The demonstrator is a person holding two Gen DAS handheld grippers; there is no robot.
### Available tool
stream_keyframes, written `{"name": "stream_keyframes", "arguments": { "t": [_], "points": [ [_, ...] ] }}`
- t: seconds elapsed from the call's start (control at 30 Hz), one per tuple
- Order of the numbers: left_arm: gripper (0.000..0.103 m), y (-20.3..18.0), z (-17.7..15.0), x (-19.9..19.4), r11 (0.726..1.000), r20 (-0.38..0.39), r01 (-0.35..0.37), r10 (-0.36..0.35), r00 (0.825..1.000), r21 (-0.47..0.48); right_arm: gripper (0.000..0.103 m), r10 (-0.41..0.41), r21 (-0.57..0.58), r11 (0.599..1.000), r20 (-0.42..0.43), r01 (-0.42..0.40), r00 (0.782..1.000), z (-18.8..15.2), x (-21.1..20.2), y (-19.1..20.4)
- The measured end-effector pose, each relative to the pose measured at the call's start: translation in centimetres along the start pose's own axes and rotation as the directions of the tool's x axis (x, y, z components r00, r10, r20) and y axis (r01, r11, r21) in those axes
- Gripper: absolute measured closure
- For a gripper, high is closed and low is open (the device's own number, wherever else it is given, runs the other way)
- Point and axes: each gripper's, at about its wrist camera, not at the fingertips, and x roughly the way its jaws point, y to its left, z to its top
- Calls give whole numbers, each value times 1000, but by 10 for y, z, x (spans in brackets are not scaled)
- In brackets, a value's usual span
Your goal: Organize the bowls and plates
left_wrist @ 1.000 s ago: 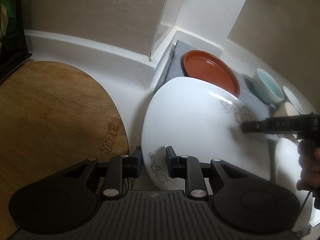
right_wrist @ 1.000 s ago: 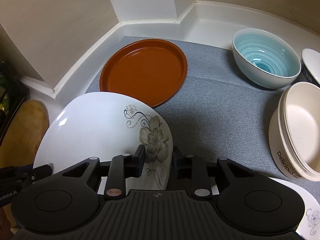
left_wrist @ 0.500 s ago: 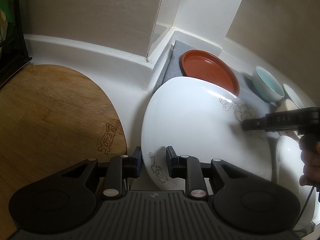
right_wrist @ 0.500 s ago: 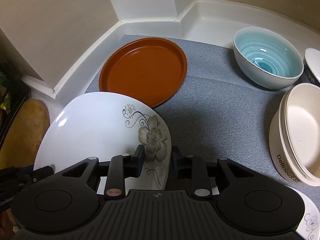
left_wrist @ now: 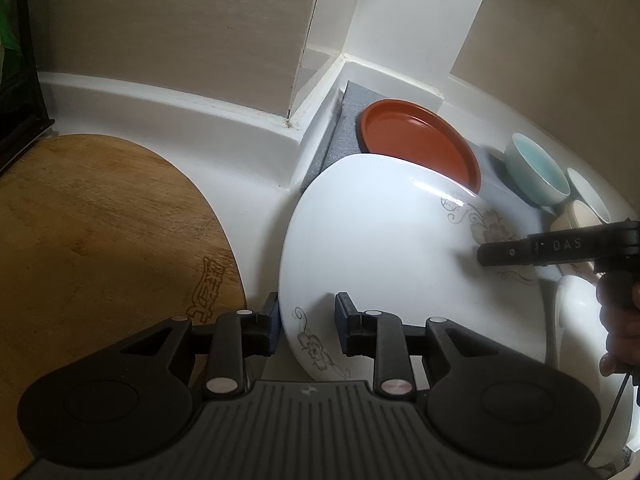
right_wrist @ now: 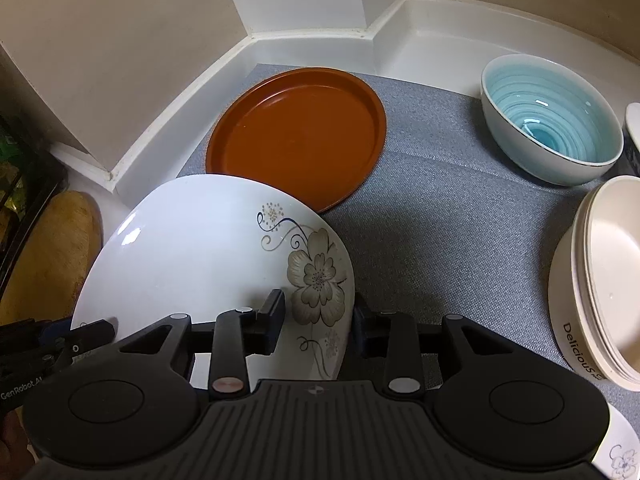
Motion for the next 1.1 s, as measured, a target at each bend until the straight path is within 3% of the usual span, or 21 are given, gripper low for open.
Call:
{"name": "stream_keyframes", "arguments": {
  "t": [0.4, 0.73, 1.1],
  "points": [
    [72, 1, 3, 2, 1000, 6, -5, 5, 1000, -9, 70, 23, 19, 1000, 7, -23, 1000, -7, -6, -4],
    [72, 1, 2, 4, 1000, 10, -6, 6, 1000, -3, 65, 16, -11, 1000, 11, -16, 1000, -6, -4, 1],
    [72, -1, 4, -1, 1000, 7, -26, 26, 1000, 9, 71, 41, 48, 998, 52, -44, 998, -12, -10, -5]
  ]
}}
